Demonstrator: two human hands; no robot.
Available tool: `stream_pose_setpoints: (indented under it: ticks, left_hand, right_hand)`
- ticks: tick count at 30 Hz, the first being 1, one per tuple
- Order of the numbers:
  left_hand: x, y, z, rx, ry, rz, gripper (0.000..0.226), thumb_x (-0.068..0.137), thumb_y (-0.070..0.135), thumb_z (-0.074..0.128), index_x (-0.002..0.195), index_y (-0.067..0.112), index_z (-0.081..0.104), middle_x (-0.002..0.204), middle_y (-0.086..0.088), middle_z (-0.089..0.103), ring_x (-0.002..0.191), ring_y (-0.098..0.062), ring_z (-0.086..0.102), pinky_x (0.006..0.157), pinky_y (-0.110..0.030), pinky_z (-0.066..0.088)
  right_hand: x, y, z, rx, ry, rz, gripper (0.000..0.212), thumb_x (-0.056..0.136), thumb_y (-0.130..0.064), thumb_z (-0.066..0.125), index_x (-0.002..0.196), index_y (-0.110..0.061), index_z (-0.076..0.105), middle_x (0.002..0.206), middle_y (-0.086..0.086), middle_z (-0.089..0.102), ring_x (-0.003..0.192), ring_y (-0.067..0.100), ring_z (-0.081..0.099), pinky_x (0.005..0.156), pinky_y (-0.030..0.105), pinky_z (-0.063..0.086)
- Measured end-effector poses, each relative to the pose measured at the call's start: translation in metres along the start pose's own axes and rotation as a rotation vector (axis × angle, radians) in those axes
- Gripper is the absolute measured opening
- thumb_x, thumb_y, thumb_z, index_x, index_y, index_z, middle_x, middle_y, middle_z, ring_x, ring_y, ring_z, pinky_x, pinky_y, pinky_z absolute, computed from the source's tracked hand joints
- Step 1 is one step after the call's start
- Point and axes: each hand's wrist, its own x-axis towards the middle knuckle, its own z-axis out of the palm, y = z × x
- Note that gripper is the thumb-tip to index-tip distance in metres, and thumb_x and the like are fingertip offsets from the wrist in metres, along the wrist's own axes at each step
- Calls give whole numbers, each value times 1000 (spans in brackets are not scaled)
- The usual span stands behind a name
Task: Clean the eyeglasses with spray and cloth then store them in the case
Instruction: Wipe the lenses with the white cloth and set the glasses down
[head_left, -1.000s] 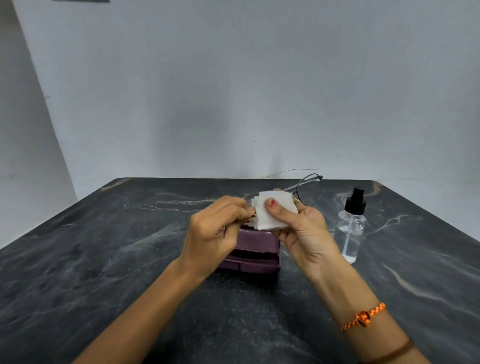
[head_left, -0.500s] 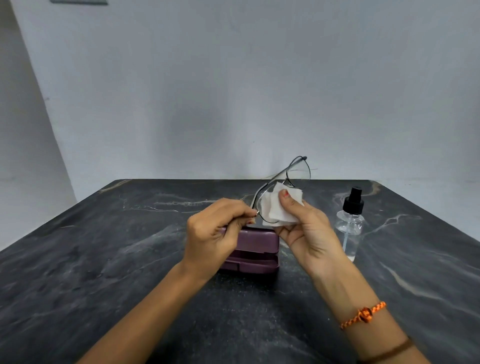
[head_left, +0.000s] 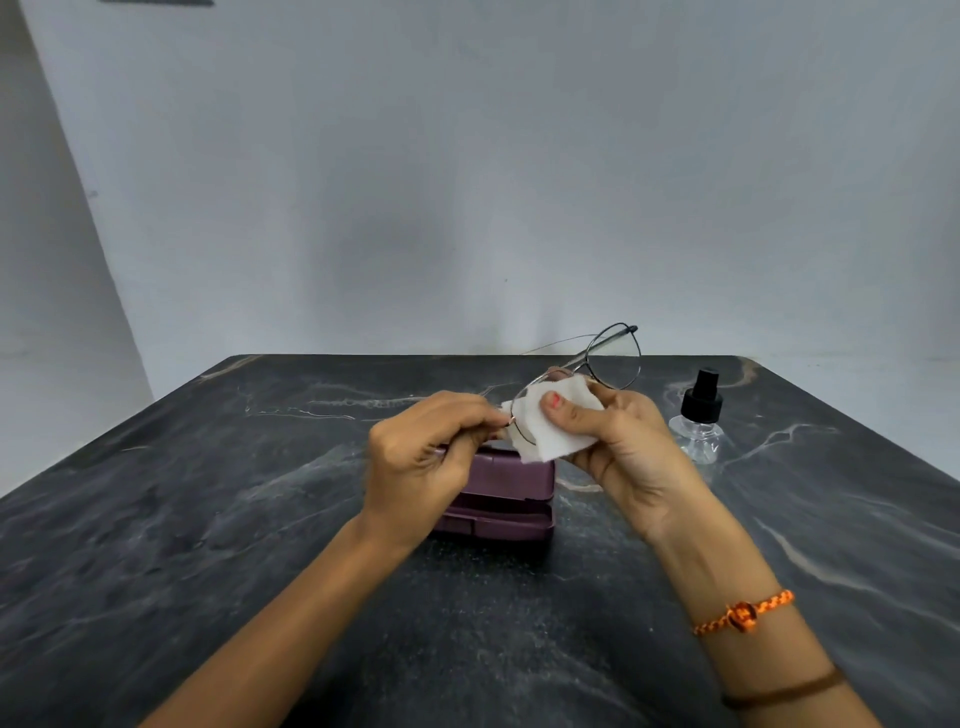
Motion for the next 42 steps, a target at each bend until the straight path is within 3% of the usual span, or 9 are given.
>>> stream_pose_setpoints:
  ticks: [7,16,21,23,28,33,37,40,42]
  left_hand:
    - [0,-1,1,-3,-59,36,16,64,-19,65,73,-6,69,78,-2,64,73,-10,63,71,-13,52]
    - [3,-5,-5,14,-11,-16,17,63,-18,65,75,-6,69,80,-5,64,72,-11,62,68,-12,52]
    - [4,-4,-5,0,5,-11,15,66,-16,65,76,-6,69,78,-3,63,72,-8,61,68,-11,51]
    - [3,-2,-3,-14,12,-12,15,65,-16,65,74,-6,69,78,-3,63,71,-8,61,69,-10,51]
    - [0,1,2,-38,0,-13,11,66,-14,66,73,-6,69,78,-3,63,72,-10,62,69,-11,52]
    - [3,0,-3,-30,27,-2,7,69,-10,65,73,-6,69,80,-4,63,72,-10,62,69,-10,51]
    - [5,-2,-6,-20,37,-17,13,67,-14,64,76,-5,69,77,-5,64,70,-11,62,66,-14,53]
    - [6,-2,-6,-38,31,-12,11,69,-12,66,76,-5,68,77,-5,64,69,-10,62,66,-14,53]
    - [6,-3,-6,-52,14,3,6,72,-7,66,76,-5,68,78,-4,64,70,-10,62,67,-13,52]
  right_hand:
    - [2,11,5,177,30,1,35,60,-18,66,91,-4,61,65,4,74,61,13,70,50,22,55]
    - [1,7,4,56,-51,36,57,47,-1,70,102,-5,55,69,1,74,65,12,71,52,23,56]
    - [2,6,1,154,42,2,73,46,3,69,115,-5,48,78,6,71,66,15,71,55,26,58]
    - [2,7,4,262,38,-7,62,49,3,65,109,-7,51,84,8,68,67,15,70,54,25,58]
    - [0,13,14,441,-36,-12,27,60,-2,61,86,-6,59,68,3,72,64,10,70,55,19,56]
    - [-4,12,18,279,-24,-65,51,60,-9,65,110,-4,52,89,7,67,69,11,70,55,21,56]
    - [-5,5,15,93,62,-132,65,52,-10,70,113,-13,48,73,-4,74,67,7,70,56,20,56]
    - [-6,3,13,157,98,-141,67,50,-6,69,111,-16,45,65,-7,74,62,7,70,52,19,55]
    - [-5,4,14,261,91,-76,67,52,-4,67,116,-10,46,75,2,72,63,10,70,53,21,56]
